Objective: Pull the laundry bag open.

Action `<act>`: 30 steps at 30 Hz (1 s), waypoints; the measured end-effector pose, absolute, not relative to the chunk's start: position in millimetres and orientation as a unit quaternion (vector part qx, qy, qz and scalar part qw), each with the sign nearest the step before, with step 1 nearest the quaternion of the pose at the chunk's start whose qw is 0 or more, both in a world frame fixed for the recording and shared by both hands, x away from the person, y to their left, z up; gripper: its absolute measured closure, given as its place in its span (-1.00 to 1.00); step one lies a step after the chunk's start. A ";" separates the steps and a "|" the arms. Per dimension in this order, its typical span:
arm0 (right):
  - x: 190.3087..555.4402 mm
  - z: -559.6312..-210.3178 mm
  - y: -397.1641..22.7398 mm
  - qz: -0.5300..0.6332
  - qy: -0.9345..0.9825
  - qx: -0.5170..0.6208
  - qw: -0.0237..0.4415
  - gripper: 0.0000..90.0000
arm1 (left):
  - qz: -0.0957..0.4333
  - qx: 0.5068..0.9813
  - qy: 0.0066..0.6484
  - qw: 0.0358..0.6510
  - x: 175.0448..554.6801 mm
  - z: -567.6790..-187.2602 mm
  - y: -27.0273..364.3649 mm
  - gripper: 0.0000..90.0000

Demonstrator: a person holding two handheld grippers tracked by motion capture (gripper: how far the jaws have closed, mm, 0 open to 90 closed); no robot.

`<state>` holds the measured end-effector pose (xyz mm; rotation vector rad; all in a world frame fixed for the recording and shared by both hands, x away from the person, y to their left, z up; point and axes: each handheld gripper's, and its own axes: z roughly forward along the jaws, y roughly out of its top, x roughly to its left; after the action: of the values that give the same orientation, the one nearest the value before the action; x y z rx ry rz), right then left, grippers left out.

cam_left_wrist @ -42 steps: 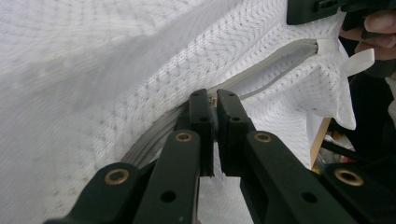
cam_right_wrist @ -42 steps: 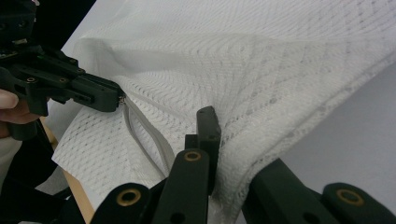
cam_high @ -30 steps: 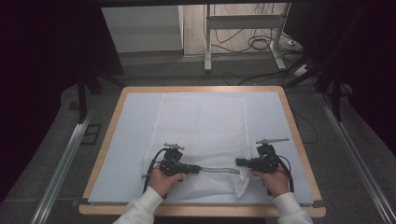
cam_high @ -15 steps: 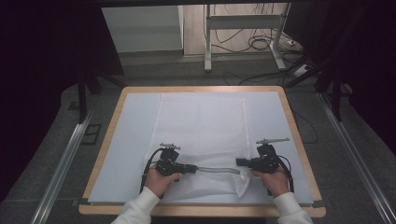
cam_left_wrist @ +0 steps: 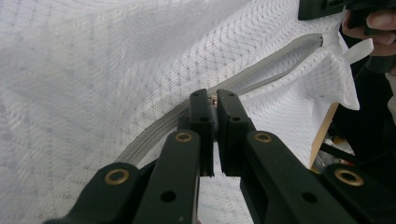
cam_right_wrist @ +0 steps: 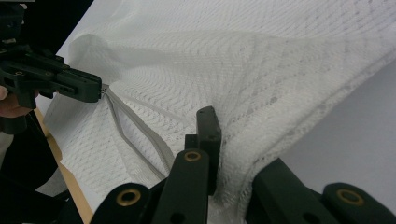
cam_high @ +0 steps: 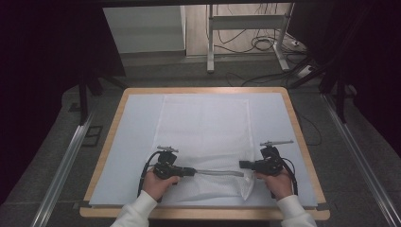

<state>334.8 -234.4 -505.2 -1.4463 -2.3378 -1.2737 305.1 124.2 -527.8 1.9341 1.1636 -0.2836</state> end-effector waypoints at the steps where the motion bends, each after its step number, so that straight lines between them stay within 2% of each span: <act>1: 334.8 -505.2 -234.3 -0.419 -0.770 -0.477 0.056 0.97 | -0.112 0.773 0.464 0.419 305.0 -527.7 124.5 0.93; 8: 334.7 -504.6 -235.4 -0.418 -0.769 -0.480 0.050 0.97 | -0.095 0.772 0.477 0.409 304.6 -528.9 131.2 0.93; 30: 335.1 -505.0 -241.4 -0.419 -0.765 -0.486 0.048 0.97 | -0.094 0.762 0.490 0.412 301.3 -529.2 153.4 0.93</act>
<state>335.1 -241.4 -505.0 -1.4829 -2.3333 -1.2761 301.3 153.4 -529.2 1.9171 1.2331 -0.2362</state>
